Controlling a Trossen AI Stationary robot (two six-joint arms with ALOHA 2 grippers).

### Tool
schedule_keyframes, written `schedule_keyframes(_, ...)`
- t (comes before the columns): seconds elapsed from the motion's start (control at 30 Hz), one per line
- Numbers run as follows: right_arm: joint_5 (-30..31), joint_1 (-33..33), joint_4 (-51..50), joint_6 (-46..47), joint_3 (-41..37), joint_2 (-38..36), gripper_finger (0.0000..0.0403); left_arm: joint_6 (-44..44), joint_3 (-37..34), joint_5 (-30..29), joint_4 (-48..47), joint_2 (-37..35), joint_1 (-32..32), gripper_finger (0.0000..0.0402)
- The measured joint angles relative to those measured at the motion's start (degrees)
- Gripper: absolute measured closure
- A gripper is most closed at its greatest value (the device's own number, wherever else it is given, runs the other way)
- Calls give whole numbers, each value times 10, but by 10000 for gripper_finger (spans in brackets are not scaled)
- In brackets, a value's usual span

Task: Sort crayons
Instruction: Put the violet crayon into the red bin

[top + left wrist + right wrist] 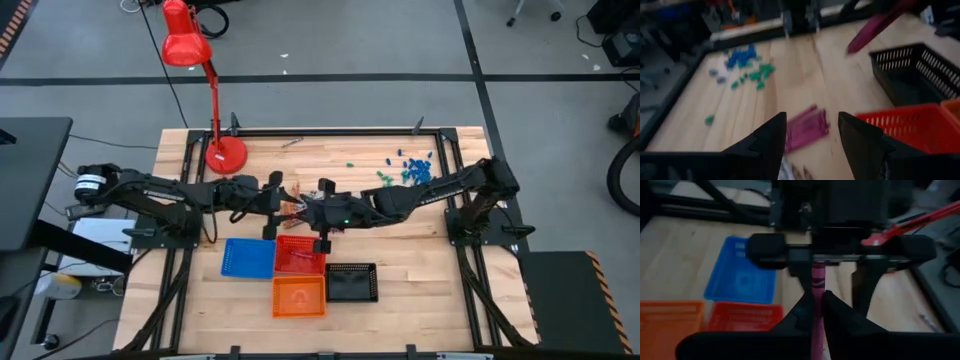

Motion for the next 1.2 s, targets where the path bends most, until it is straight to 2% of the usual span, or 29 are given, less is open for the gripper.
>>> schedule_keyframes(0.1,23,3,52,-14,-46,-18,366,9,0,14,27,13,-8,209)
schedule_keyframes(0.33,28,2,186,-30,-138,-46,366,-5,0,20,105,35,-13,209)
schedule_keyframes(0.53,30,2,282,-47,-176,-45,366,-22,0,24,149,54,-14,209)
schedule_keyframes(0.67,42,3,298,-57,-181,-44,366,-23,0,27,166,68,-16,212)
schedule_keyframes(0.77,42,3,297,-57,-181,-44,366,-25,0,27,187,76,-16,234)
schedule_keyframes(1.13,57,3,296,-45,-181,-44,365,-31,0,27,193,77,-13,361)
schedule_keyframes(1.2,60,3,293,-41,-181,-44,360,-32,0,27,192,77,-10,371)
